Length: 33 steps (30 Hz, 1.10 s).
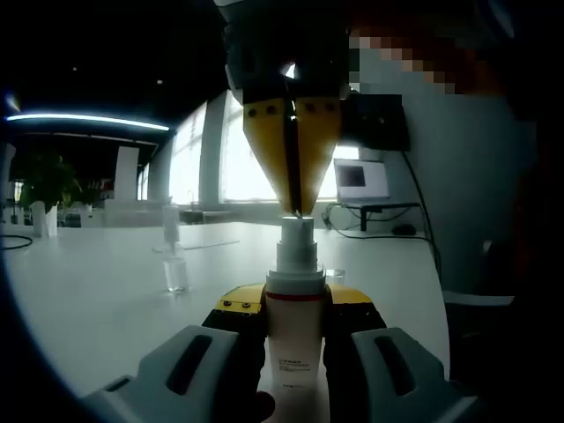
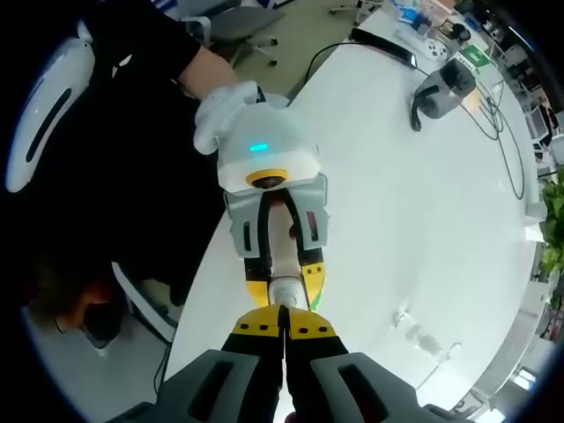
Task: Clamp pump bottle remove cover press pump head put on cover
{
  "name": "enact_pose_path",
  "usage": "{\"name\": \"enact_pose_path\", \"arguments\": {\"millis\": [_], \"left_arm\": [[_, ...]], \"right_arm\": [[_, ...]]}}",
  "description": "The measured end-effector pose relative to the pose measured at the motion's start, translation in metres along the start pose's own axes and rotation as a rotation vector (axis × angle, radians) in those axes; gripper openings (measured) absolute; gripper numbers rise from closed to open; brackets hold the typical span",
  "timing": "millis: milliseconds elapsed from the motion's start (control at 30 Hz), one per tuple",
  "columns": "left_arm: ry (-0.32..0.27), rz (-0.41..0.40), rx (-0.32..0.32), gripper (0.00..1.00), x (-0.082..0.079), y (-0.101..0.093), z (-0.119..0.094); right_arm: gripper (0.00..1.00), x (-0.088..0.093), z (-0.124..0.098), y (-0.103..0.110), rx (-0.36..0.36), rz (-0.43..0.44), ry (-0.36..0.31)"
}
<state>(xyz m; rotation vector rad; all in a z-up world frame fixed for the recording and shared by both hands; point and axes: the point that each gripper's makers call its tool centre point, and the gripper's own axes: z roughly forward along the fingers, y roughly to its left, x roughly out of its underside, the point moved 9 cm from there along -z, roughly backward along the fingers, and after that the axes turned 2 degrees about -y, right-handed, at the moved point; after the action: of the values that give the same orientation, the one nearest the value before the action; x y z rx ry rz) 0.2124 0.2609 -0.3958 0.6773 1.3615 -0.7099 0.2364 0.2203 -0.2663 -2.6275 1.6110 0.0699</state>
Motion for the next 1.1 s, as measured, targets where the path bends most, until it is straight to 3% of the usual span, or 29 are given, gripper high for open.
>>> {"name": "enact_pose_path", "arguments": {"millis": [1100], "left_arm": [[0.000, 0.001, 0.000, 0.15, -0.0001, -0.0003, 0.0000]], "right_arm": [[0.00, 0.0001, 0.0009, 0.0005, 0.001, 0.017, -0.002]]}}
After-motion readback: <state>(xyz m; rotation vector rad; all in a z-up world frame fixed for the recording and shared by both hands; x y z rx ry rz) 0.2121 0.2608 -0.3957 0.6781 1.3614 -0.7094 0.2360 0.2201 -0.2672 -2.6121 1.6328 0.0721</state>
